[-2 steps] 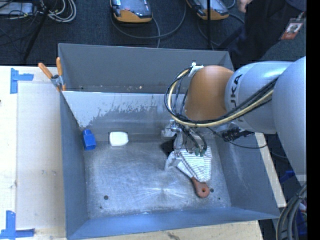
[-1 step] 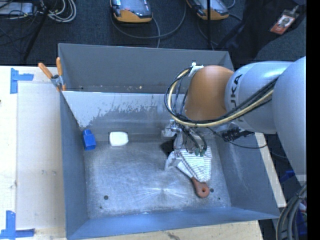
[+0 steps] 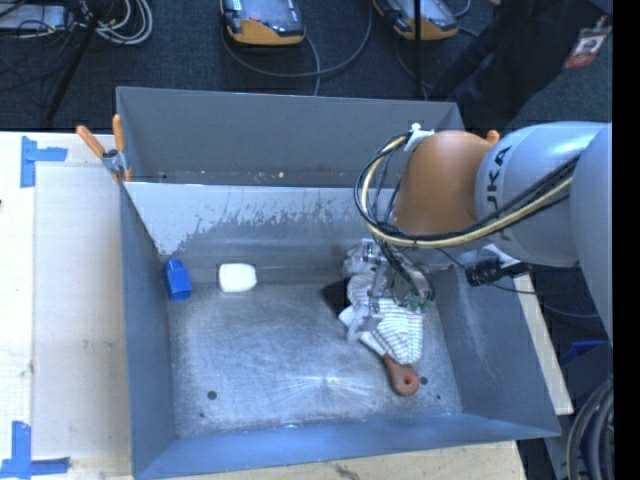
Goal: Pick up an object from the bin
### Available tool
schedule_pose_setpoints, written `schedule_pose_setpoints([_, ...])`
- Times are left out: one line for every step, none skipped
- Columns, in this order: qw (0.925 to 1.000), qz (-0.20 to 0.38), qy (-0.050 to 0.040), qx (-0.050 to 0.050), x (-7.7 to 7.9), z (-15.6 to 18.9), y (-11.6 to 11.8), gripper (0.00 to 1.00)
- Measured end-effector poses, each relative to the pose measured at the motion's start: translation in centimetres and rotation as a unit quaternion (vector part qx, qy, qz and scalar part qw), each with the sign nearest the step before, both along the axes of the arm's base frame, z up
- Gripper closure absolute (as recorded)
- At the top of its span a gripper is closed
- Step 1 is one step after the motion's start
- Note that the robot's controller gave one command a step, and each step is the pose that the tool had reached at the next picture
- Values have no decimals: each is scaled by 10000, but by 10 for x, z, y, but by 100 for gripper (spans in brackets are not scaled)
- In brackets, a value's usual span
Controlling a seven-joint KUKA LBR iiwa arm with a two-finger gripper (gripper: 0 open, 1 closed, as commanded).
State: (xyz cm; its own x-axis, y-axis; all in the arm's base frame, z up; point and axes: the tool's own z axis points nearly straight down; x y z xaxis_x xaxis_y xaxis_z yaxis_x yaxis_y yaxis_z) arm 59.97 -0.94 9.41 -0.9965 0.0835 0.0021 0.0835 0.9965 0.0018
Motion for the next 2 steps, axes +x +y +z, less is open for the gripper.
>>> schedule_pose_setpoints([10000, -39, -4, -8, -9, 16, -36, 0])
schedule_pose_setpoints([9987, -503, -90, 9, 17, -7, -10, 100])
